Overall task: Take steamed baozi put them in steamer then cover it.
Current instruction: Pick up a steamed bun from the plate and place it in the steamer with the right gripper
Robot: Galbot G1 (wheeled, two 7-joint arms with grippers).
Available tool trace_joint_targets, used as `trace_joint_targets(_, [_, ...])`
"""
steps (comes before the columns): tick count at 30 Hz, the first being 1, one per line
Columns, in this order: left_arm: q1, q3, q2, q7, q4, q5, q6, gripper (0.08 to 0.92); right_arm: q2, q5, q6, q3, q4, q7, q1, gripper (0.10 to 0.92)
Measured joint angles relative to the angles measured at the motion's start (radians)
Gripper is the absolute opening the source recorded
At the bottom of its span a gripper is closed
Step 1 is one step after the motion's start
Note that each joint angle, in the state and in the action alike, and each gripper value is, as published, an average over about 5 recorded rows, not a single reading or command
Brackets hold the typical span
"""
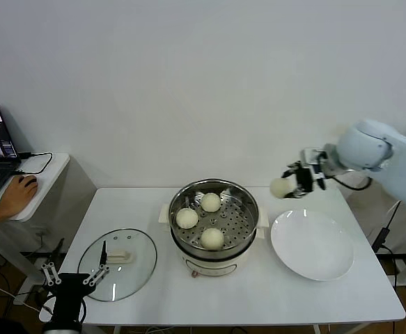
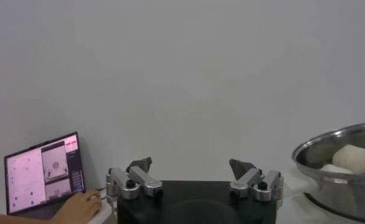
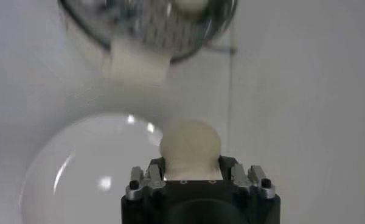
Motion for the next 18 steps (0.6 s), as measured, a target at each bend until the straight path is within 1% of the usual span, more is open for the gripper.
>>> trace_joint_targets(4, [0.002, -0.008, -0.002, -0.001, -0.005, -0.001, -0.001, 0.823, 0.063, 0.081, -0.074, -0.047, 0.021, 0.062, 0.015, 0.56])
trace_joint_targets(8, [-0.003, -0.012, -0.006, -0.001, -0.003, -0.001, -0.002, 0.823, 0.121, 0.132, -0.126, -0.073, 0.025, 0.118, 0.006, 0.56])
trace_joint_targets(18, [-0.011, -0.021, -0.013, -0.002, 0.014, -0.003, -0.002, 0.823, 0.234, 0.173, -0.197, -0.094, -0.041, 0.198, -0.08, 0.561])
